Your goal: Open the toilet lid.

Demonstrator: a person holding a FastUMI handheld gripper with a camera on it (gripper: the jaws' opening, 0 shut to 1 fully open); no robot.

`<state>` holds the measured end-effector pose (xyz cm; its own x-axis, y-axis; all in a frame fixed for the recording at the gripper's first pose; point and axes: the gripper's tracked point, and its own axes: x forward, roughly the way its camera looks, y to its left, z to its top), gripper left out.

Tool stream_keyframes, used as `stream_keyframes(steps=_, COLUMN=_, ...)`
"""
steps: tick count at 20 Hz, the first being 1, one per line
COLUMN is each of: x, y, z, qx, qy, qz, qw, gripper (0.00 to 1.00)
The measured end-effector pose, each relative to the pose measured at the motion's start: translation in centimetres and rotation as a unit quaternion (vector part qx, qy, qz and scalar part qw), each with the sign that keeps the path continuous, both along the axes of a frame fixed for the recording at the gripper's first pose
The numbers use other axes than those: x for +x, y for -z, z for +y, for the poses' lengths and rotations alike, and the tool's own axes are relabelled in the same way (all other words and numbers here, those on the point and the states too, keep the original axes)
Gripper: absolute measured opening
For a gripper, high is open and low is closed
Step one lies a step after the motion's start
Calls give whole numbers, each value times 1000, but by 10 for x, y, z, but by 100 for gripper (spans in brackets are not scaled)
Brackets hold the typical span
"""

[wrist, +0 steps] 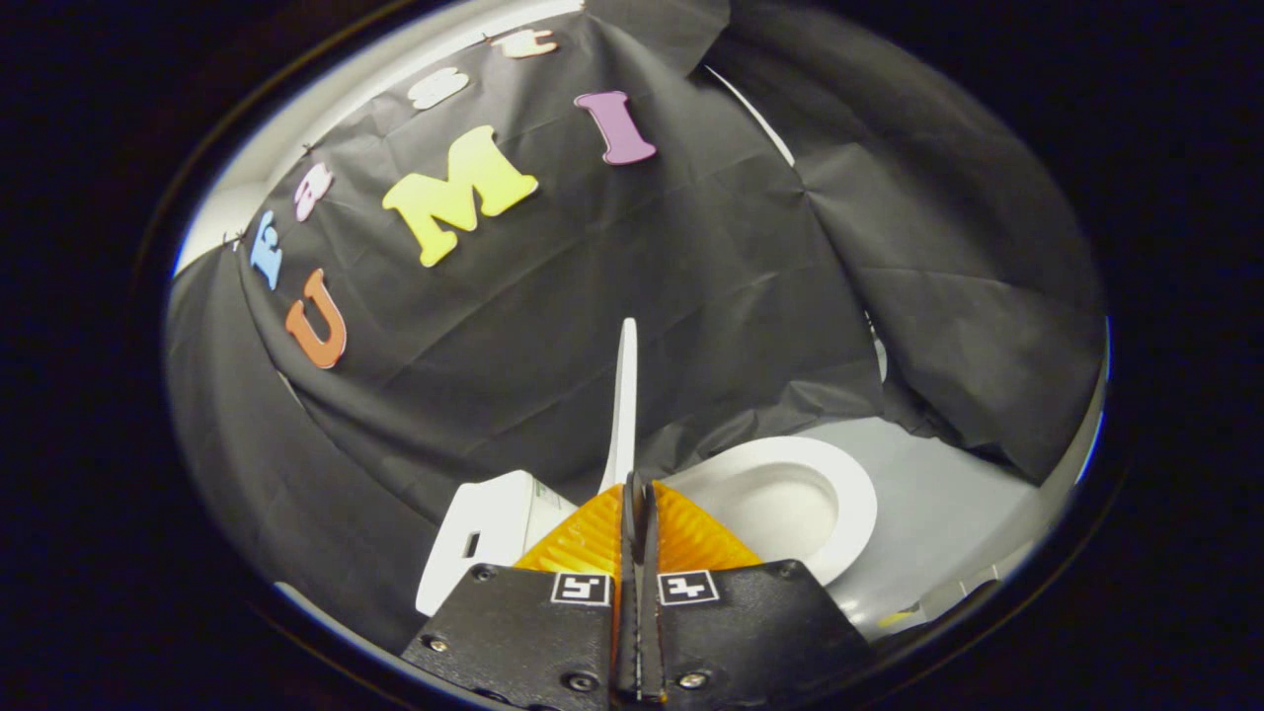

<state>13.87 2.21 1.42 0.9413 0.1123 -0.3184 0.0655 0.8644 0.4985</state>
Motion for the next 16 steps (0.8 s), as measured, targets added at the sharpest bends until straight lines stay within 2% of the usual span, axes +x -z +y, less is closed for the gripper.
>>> stream_keyframes(steps=16, x=-2, y=-33, z=80, qx=-78, qy=-19, qz=-36, qw=996, gripper=5)
